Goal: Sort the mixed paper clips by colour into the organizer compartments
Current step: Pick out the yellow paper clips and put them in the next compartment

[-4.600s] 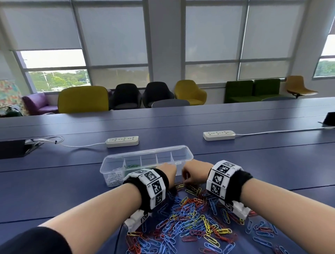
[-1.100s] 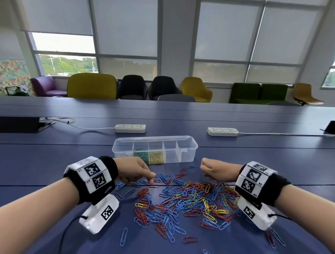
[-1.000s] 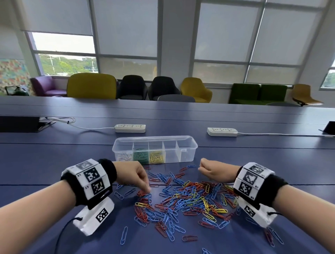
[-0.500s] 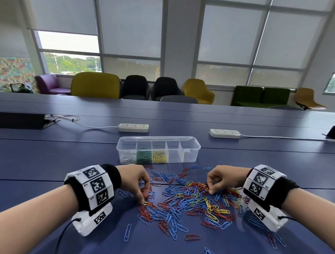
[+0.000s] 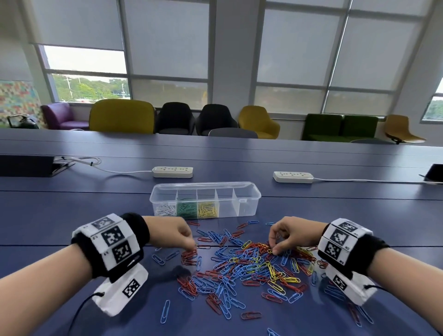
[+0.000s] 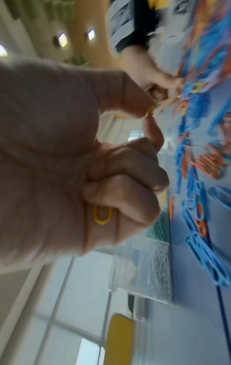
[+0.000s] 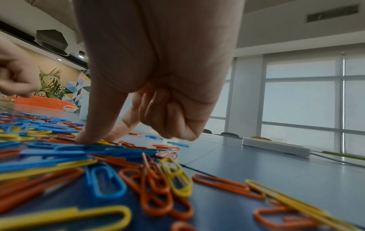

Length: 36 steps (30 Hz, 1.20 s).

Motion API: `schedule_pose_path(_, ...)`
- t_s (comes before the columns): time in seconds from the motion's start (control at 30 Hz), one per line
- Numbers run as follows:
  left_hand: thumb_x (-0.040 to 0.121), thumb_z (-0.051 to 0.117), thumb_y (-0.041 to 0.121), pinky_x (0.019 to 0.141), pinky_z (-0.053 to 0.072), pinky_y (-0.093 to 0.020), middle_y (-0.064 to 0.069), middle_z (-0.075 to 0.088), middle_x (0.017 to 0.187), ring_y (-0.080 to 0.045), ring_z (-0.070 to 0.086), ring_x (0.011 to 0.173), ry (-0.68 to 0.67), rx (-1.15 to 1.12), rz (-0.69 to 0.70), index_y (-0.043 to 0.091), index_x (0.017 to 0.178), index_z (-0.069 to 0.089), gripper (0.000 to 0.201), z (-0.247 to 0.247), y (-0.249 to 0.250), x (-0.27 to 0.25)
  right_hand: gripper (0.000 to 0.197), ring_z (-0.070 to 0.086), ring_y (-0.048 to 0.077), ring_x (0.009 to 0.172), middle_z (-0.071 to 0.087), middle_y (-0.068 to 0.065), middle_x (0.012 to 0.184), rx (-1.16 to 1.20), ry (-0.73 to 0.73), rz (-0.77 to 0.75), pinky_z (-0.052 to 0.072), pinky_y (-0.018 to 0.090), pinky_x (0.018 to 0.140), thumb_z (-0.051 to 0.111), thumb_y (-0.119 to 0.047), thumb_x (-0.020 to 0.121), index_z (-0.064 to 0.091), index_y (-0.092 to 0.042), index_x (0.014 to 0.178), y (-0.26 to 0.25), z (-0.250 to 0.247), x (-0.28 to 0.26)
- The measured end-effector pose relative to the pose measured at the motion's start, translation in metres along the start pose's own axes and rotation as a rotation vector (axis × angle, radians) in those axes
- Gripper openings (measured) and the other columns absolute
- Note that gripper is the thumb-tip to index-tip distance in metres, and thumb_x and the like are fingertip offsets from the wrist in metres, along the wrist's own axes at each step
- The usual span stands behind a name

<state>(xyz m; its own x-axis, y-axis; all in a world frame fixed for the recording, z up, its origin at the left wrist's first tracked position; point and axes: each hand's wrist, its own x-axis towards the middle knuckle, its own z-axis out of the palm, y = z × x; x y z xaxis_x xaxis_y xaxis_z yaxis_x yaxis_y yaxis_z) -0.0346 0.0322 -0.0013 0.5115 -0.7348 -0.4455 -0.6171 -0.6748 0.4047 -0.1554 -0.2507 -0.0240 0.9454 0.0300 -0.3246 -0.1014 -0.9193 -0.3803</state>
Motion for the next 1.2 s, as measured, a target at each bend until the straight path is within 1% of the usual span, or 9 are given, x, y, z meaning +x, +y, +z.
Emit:
schedule_pose_path(0.07,0.086,0.048,0.021,0.038,0.021,-0.013,0.006,0.031,0.054,-0.008,0.023,0.041,0.017,-0.429,-0.022,0.019,0.064,0.04,0.023,-0.006,0.0,-0.001,0.011,0.055,0.002,0.075,0.068,0.0,0.088,-0.019,-0.003,0.018,0.048,0.03,0.082,0.072,-0.028,0.081,0.06,-0.027,0.079,0.002,0.002,0.002)
schedule_pose_path(0.13,0.076,0.042,0.017,0.035,0.011,-0.009,0.007,0.022,0.052,-0.005,0.014,0.038,-0.004,-0.929,0.018,0.018,0.062,0.035,0.016,-0.01,0.002,-0.001,0.015,0.053,0.008,0.075,0.067,0.009,0.087,-0.019,-0.006,0.022,0.048,0.03,0.077,0.07,-0.026,0.083,0.058,-0.028,0.075,0.003,0.004,0.001)
schedule_pose_path(0.23,0.076,0.03,0.015,0.036,0.01,-0.008,0.005,0.02,0.052,-0.007,0.009,0.04,-0.081,-1.393,0.153,0.018,0.059,0.032,0.017,-0.011,0.005,0.006,0.022,0.043,0.003,0.063,0.052,-0.007,0.073,0.02,0.024,0.034,0.037,0.014,0.063,0.056,-0.017,0.091,0.048,-0.025,0.073,-0.001,0.004,-0.002)
schedule_pose_path(0.5,0.078,0.032,0.016,0.033,0.007,-0.013,0.003,0.023,0.04,-0.008,0.006,0.036,-0.124,-1.694,0.191,0.015,0.049,0.03,0.029,0.003,0.034,0.04,0.027,0.015,0.008,0.044,0.032,-0.003,0.054,0.974,0.172,0.06,0.013,0.021,0.044,0.026,-0.011,0.092,0.031,-0.015,0.066,-0.009,0.002,-0.005)
schedule_pose_path(0.67,0.099,0.031,0.016,0.028,0.012,-0.012,0.007,0.026,0.041,-0.003,0.022,0.027,-0.153,-1.494,0.059,0.016,0.066,0.04,0.034,0.007,0.055,0.06,0.026,0.021,0.006,0.04,0.05,0.007,0.07,0.983,0.223,0.087,0.017,0.014,0.037,0.031,-0.002,0.095,0.033,-0.014,0.072,-0.004,0.0,-0.005)
schedule_pose_path(0.83,0.103,0.033,0.023,0.03,0.015,-0.012,0.007,0.025,0.044,-0.003,0.019,0.03,-0.031,-0.79,-0.063,0.009,0.09,0.059,0.032,0.012,0.081,0.075,0.026,0.019,0.005,0.042,0.031,-0.001,0.06,0.849,0.193,0.082,0.013,0.012,0.035,0.029,0.0,0.095,0.027,-0.017,0.076,-0.004,-0.001,0.0)
schedule_pose_path(0.97,0.088,0.063,0.027,0.06,0.045,-0.019,-0.002,0.06,0.072,-0.013,0.051,0.06,0.154,-0.151,-0.003,0.007,0.104,0.071,0.028,0.013,0.092,0.095,0.021,0.025,0.009,0.049,0.032,0.0,0.066,0.575,0.139,0.169,0.024,0.015,0.037,0.024,-0.001,0.093,0.034,-0.019,0.096,-0.006,0.0,0.005)
schedule_pose_path(1.03,0.082,0.07,0.028,0.081,0.049,-0.027,-0.002,0.069,0.095,-0.013,0.057,0.081,0.148,0.003,-0.012,0.006,0.103,0.072,0.03,0.018,0.093,0.105,0.032,0.032,0.012,0.051,0.037,0.001,0.067,0.363,0.124,0.166,0.03,0.018,0.041,0.023,0.0,0.092,0.046,-0.018,0.105,-0.008,0.0,0.009)
schedule_pose_path(1.2,0.08,0.071,0.032,0.083,0.048,-0.031,-0.007,0.069,0.106,-0.017,0.059,0.088,0.184,0.18,-0.028,0.006,0.105,0.071,0.036,0.023,0.098,0.112,0.03,0.057,0.02,0.089,0.065,0.008,0.107,-0.023,0.079,0.091,0.042,0.022,0.077,0.043,-0.02,0.098,0.063,-0.004,0.112,-0.013,-0.002,0.018)
